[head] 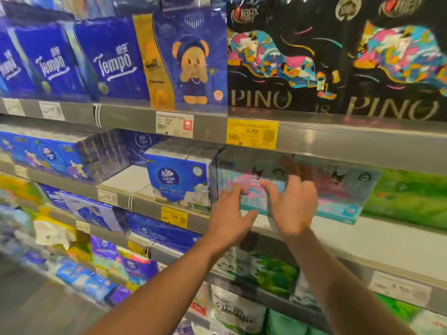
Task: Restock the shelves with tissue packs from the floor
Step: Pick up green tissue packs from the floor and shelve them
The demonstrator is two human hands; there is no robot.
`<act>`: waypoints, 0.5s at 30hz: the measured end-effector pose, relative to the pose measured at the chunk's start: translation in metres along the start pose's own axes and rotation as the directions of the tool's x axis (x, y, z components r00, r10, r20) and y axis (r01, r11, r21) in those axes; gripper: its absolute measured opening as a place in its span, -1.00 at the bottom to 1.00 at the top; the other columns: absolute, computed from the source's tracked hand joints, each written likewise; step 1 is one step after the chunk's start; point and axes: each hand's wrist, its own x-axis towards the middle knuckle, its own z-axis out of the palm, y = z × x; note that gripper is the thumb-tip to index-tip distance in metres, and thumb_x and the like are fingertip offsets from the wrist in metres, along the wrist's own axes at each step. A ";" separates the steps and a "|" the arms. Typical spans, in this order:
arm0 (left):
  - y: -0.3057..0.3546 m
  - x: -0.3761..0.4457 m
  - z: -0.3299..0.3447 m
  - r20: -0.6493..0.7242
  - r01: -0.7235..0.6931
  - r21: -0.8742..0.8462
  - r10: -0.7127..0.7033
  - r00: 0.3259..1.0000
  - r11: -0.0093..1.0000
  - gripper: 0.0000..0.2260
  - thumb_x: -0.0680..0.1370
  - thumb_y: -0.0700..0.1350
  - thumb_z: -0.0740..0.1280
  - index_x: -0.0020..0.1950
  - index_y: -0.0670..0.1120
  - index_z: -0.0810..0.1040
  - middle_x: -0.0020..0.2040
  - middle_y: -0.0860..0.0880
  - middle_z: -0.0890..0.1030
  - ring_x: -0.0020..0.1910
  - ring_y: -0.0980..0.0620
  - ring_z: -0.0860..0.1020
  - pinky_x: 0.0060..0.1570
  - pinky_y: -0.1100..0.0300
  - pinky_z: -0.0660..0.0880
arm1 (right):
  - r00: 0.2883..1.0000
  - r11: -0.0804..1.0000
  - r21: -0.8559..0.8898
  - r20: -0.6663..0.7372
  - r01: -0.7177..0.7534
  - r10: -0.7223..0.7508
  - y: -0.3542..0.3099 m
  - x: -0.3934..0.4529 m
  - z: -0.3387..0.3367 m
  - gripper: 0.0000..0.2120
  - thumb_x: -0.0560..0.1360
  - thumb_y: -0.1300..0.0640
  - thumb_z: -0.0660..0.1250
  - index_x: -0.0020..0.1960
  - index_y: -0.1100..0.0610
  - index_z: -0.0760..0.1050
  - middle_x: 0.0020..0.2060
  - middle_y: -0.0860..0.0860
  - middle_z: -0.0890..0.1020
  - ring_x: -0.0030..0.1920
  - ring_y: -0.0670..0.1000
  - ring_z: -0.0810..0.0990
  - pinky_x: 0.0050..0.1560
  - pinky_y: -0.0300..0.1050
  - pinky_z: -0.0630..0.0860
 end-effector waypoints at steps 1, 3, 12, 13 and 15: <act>0.000 0.000 0.000 0.006 0.006 -0.002 -0.005 1.000 1.000 -0.64 0.44 0.04 0.41 0.17 0.07 0.40 0.03 0.15 0.43 0.11 0.04 0.51 0.10 0.02 0.50 | 1.000 1.000 -0.002 0.022 -0.011 0.011 -0.002 -0.001 -0.002 -0.50 0.41 -0.15 0.48 0.06 0.28 0.57 -0.17 0.34 0.57 -0.08 0.36 0.56 -0.16 0.12 0.51; 0.001 -0.002 -0.001 0.021 0.011 -0.011 -0.011 1.000 1.000 -0.63 0.42 0.05 0.41 0.16 0.11 0.37 0.05 0.12 0.45 0.09 0.04 0.52 0.11 -0.01 0.51 | 0.998 1.000 0.016 0.066 -0.007 0.006 -0.003 -0.001 -0.009 -0.47 0.43 -0.14 0.47 0.14 0.27 0.54 -0.11 0.32 0.58 -0.04 0.34 0.55 -0.11 0.11 0.50; 0.029 -0.047 -0.020 0.082 -0.101 -0.238 0.124 0.989 0.966 -0.70 0.51 0.00 0.43 0.20 0.01 0.50 0.14 0.06 0.55 0.00 0.15 0.53 0.00 0.24 0.45 | 0.988 0.994 0.103 0.151 -0.022 0.006 0.015 -0.074 -0.082 -0.27 0.43 0.05 0.49 0.50 -0.01 0.22 0.18 0.03 0.61 0.15 0.08 0.59 0.10 0.03 0.55; 0.035 -0.061 -0.020 0.107 -0.129 -0.264 0.162 0.981 0.956 -0.72 0.50 -0.01 0.44 0.18 0.02 0.51 0.12 0.07 0.56 -0.02 0.13 0.55 0.00 0.22 0.48 | 0.992 0.994 0.092 0.123 -0.052 0.040 0.019 -0.093 -0.095 -0.30 0.43 0.06 0.48 0.48 -0.02 0.26 0.15 0.01 0.63 0.12 0.06 0.60 0.11 0.01 0.55; 0.042 -0.092 -0.019 0.181 -0.166 -0.335 0.236 0.955 0.927 -0.77 0.48 -0.05 0.46 0.10 0.02 0.55 0.05 0.05 0.60 -0.12 0.11 0.57 -0.02 0.19 0.53 | 0.990 0.992 0.039 0.081 -0.123 0.119 0.024 -0.138 -0.123 -0.37 0.41 0.06 0.50 0.42 0.00 0.34 0.05 -0.01 0.66 0.04 0.04 0.63 0.05 -0.08 0.54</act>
